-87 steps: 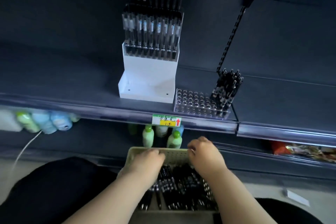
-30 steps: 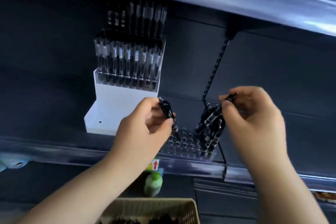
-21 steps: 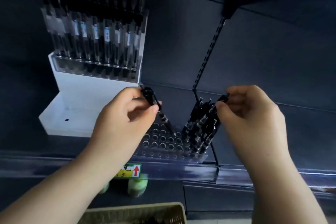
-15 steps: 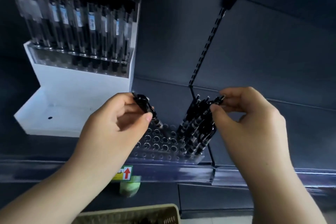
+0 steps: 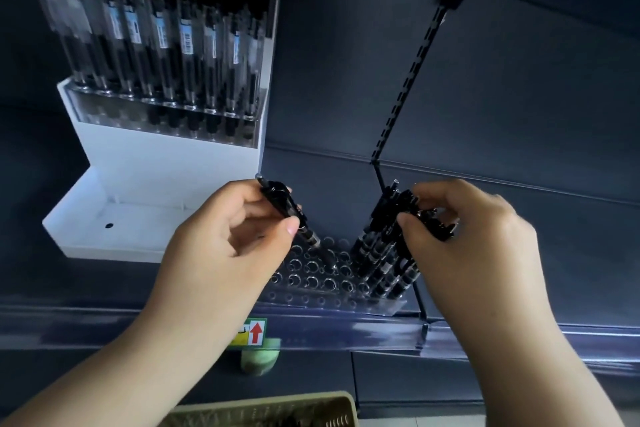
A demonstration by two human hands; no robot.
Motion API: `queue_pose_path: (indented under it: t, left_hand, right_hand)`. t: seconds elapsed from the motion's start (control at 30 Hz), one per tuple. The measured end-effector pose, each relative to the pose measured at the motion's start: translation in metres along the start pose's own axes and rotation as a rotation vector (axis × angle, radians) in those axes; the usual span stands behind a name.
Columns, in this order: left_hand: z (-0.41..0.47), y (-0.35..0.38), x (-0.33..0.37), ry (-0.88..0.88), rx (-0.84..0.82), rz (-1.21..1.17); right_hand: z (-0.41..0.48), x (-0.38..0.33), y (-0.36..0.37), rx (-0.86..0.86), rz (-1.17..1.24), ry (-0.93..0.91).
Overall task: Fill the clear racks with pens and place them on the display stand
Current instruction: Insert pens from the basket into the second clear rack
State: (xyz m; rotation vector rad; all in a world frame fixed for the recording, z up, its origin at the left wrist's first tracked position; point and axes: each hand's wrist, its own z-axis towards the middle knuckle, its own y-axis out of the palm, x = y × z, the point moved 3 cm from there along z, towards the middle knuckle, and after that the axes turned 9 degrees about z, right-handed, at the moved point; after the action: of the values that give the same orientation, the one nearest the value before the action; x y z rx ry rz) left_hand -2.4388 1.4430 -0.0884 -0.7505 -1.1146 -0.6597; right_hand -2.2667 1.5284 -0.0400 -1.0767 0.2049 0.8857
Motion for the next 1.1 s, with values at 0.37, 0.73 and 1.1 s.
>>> queue_pose_path:
  t: [0.37,0.73,1.1]
  left_hand:
    - [0.002,0.001,-0.005,0.007,0.012,0.026]
    - [-0.005,0.019,0.003,0.061,-0.072,-0.044]
    - [0.002,0.047,0.009,0.262,-0.13,0.088]
  right_hand:
    - [-0.002,-0.001,0.003,0.102,-0.075,-0.157]
    - [-0.002,0.001,-0.004,0.119,-0.085,-0.203]
    - [-0.004,0.006,-0.011,0.183,-0.031,-0.177]
